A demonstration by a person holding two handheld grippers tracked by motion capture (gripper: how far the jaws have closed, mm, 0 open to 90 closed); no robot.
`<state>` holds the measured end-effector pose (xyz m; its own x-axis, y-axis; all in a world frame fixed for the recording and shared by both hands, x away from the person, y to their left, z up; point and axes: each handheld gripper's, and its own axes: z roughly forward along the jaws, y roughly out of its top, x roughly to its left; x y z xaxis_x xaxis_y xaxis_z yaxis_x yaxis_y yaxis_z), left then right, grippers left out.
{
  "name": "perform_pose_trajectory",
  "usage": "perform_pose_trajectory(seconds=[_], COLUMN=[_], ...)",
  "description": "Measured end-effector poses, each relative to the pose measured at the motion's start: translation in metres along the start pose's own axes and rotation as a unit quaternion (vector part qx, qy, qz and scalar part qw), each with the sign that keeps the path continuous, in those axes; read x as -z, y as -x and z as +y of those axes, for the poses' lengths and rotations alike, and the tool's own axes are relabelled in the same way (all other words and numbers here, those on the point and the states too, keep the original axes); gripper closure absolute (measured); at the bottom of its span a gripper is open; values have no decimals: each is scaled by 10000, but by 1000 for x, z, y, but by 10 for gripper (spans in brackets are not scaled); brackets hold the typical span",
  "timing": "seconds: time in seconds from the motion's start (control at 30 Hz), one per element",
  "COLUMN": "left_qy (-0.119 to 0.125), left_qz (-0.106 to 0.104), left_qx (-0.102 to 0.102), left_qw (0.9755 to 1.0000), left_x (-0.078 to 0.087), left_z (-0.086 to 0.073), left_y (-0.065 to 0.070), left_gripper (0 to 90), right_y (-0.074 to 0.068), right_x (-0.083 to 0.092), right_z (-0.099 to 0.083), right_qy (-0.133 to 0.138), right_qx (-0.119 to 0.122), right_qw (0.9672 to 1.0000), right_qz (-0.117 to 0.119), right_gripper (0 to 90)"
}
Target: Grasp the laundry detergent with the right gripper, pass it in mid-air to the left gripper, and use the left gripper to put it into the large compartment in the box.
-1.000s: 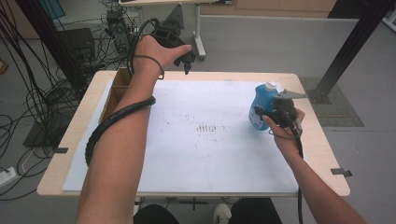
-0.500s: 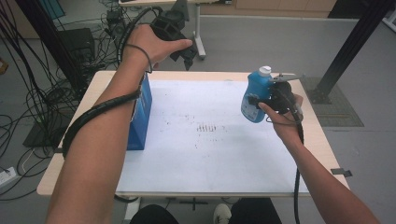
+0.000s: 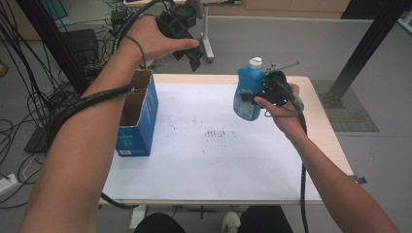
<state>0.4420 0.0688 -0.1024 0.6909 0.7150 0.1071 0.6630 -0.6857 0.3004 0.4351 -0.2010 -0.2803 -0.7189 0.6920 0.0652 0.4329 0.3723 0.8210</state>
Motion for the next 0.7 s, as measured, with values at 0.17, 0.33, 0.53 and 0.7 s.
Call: perform_pose_trajectory(seconds=[0.17,0.33,0.53,0.7], left_qy=[-96,-118,-123,-156], left_qz=[-39,-86,-135,-126], left_qx=[-361,-643,-1038,-1290], left_qw=[9993,9978,9944,9914], left_x=[-1,-3,-5,-6], left_z=[-1,-2,-2,-2], left_y=[0,1,3,7], left_gripper=[51,52,54,54], right_y=[-4,-9,-18,-29], right_x=[-10,-24,-42,-55], right_z=[8,13,17,23], right_qy=[-32,-79,-127,-118], right_qx=[164,338,592,860], right_qw=[9993,9965,9917,9853], right_qz=[342,757,1138,1473], right_gripper=[448,448,448,446])
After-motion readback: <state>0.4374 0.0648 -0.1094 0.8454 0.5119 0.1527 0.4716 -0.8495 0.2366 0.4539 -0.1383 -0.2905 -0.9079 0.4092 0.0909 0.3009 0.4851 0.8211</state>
